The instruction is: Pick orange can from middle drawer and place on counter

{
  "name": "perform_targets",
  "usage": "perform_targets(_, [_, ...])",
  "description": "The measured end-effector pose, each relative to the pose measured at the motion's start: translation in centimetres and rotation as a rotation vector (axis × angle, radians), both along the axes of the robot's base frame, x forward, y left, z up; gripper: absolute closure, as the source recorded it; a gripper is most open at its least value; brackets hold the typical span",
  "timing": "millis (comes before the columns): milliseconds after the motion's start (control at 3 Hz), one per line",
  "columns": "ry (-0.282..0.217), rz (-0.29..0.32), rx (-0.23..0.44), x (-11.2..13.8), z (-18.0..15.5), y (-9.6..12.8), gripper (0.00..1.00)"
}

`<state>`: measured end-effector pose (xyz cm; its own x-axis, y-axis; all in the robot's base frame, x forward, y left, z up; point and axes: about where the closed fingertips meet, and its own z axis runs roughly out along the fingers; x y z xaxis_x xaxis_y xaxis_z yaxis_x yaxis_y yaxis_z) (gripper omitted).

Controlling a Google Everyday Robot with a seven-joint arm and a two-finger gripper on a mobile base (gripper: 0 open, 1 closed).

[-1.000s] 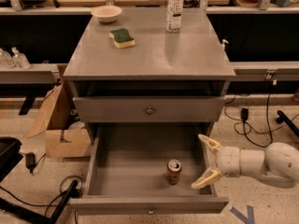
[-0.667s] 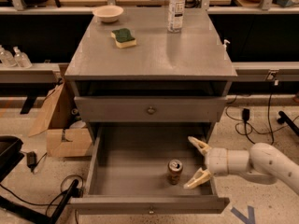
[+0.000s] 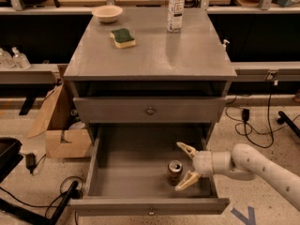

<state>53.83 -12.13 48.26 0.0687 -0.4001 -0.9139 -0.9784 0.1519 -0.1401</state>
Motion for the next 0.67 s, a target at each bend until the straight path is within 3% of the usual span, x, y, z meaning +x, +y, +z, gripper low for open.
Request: perform_targets(667, [0.026,0.029,-0.023,1.2,-4.0,0.7,0.0])
